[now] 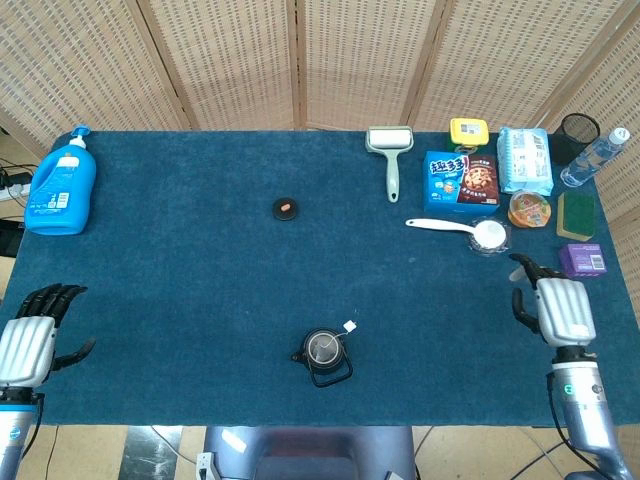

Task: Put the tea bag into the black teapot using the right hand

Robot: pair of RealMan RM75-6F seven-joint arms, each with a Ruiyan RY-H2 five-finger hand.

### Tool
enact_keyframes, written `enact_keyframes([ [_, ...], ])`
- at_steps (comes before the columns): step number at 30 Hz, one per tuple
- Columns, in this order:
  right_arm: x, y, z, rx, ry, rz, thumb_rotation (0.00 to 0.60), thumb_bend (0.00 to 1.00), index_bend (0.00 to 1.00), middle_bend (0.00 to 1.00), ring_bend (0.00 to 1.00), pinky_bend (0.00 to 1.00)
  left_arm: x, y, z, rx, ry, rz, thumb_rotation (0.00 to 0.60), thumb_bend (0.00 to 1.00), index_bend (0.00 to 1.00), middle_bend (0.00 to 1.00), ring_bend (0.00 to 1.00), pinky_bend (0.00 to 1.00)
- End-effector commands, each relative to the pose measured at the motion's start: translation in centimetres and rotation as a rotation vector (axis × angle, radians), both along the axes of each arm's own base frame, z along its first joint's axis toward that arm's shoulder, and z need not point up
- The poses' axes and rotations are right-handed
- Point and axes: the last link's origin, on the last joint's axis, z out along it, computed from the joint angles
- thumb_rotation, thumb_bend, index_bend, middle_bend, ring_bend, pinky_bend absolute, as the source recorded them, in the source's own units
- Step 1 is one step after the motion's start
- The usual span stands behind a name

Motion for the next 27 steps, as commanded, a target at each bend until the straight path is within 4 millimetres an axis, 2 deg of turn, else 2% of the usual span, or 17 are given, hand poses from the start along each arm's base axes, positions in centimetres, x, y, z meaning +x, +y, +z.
enact_keyframes([
  [1,-1.5,1.3,-0.2,-0.069,0.005,-0.043,0.600,0.62,0.23,0.41,0.44,0.46,-0.1,0.0,-0.5,-0.001,-0.011,0.012,0.600,0.26,0.18,0.20,0.12,0.11],
  [6,-2.6,2.9,-0.4,-0.092,-0.007,-0.072,0.600,0.62,0.25,0.41,0.44,0.45,0.2,-0.3,-1.3,-0.026,-0.020,0.012,0.600,0.26,0.18,0.20,0.12,0.11],
  [11,-3.4,5.3,0.3,-0.126,-0.018,-0.066,0.600,0.62,0.28,0.42,0.44,0.44,0.5,-1.5,-0.9,-0.010,-0.026,0.014,0.600,0.26,0.18,0.20,0.12,0.11],
  [20,-3.4,6.9,-0.4,-0.052,-0.045,-0.033,0.600,0.61,0.28,0.42,0.42,0.42,0.6,-3.1,-0.7,-0.055,0.005,0.070,0.600,0.26,0.18,0.20,0.12,0.11],
  [27,-3.4,6.9,-0.3,-0.057,-0.063,-0.018,0.600,0.61,0.28,0.42,0.42,0.41,1.1,-3.2,-0.1,-0.014,-0.005,0.053,0.600,0.26,0.18,0.20,0.12,0.11],
])
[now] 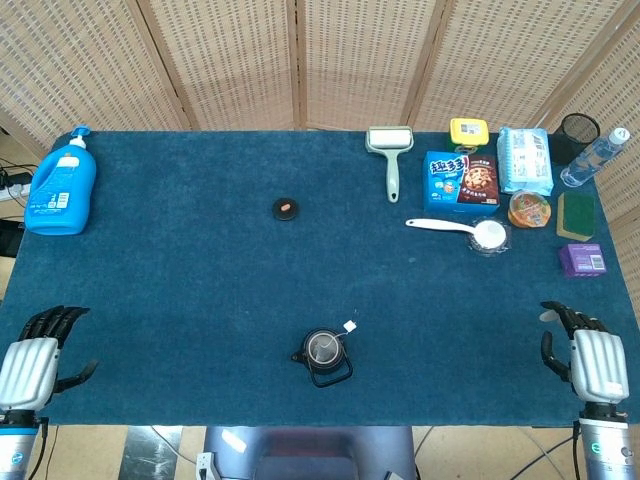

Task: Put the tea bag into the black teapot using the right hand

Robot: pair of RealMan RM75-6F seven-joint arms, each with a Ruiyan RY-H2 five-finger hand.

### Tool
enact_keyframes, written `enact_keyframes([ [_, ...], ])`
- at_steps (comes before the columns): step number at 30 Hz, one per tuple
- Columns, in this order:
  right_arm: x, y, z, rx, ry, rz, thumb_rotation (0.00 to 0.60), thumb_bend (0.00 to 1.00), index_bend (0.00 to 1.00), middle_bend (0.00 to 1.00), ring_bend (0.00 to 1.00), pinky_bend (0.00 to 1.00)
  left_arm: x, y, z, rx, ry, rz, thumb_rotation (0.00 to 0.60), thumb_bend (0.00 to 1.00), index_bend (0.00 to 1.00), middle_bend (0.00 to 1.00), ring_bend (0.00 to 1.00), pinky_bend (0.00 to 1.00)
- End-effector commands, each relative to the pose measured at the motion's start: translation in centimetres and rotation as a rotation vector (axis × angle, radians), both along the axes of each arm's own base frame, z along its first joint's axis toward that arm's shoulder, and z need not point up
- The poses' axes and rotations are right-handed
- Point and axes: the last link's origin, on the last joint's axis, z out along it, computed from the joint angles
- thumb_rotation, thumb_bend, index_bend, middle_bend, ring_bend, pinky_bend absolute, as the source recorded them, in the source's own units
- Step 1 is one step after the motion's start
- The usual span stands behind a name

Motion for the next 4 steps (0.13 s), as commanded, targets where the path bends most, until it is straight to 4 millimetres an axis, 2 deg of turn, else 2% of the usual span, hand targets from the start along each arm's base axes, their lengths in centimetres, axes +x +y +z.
enact_keyframes([
  [1,0.02,-0.08,0.02,-0.002,-0.001,0.003,0.600,0.61,0.28,0.42,0.42,0.41,0.03,-0.04,0.20,0.017,-0.003,-0.005,0.600,0.26,0.18,0.20,0.12,0.11],
  [4,0.16,-0.26,-0.03,-0.001,0.002,0.007,0.600,0.61,0.28,0.42,0.42,0.41,-0.18,0.02,0.27,0.020,-0.001,0.002,0.600,0.26,0.18,0.20,0.12,0.11],
])
